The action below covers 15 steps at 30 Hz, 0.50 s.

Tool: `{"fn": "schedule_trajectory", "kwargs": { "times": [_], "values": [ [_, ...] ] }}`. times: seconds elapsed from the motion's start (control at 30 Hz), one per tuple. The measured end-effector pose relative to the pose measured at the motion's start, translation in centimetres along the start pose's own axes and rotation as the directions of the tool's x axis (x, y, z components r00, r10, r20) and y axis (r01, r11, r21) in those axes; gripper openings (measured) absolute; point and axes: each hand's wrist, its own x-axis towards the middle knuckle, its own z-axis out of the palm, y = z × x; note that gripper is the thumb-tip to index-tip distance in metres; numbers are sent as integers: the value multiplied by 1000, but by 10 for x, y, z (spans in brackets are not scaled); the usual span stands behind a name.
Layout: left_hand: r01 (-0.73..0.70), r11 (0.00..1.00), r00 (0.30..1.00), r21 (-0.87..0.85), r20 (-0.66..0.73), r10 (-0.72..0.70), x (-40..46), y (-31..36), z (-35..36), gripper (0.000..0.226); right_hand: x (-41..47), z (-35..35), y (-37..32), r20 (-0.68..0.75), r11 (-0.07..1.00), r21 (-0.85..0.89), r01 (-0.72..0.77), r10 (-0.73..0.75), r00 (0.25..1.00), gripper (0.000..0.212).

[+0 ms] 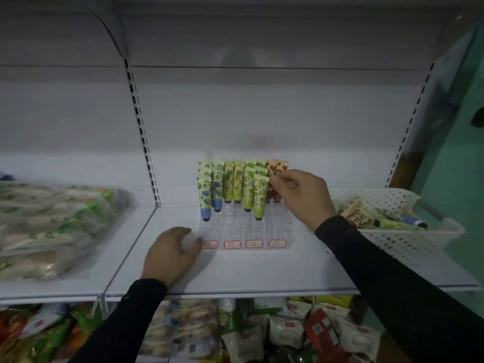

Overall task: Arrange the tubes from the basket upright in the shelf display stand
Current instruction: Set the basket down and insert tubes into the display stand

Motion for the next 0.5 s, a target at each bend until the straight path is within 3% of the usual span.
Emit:
{"fn": "schedule_trajectory", "kwargs": {
  "times": [0.1, 0.17, 0.3, 0.5],
  "values": [
    [-56, 996, 987, -65, -154, 45, -6, 18, -14, 44, -5, -12, 3, -10, 995, -61, 82, -83, 996, 31],
    [-154, 984, 973, -89, -185, 136, -10, 38, -20, 37, -10, -21, 5, -17, 987, -102, 122, -124, 992, 33],
    [-318, 942, 944, -111, -134, 303, -13, 84, -22, 44, -22, -44, 12, -1, 965, -200, 167, -171, 985, 33],
    [-501, 858, 865, -112, -22, 502, -8, 154, -6, 50, -37, -91, 39, 16, 923, -370, 107, -108, 994, 39]
  ]
}}
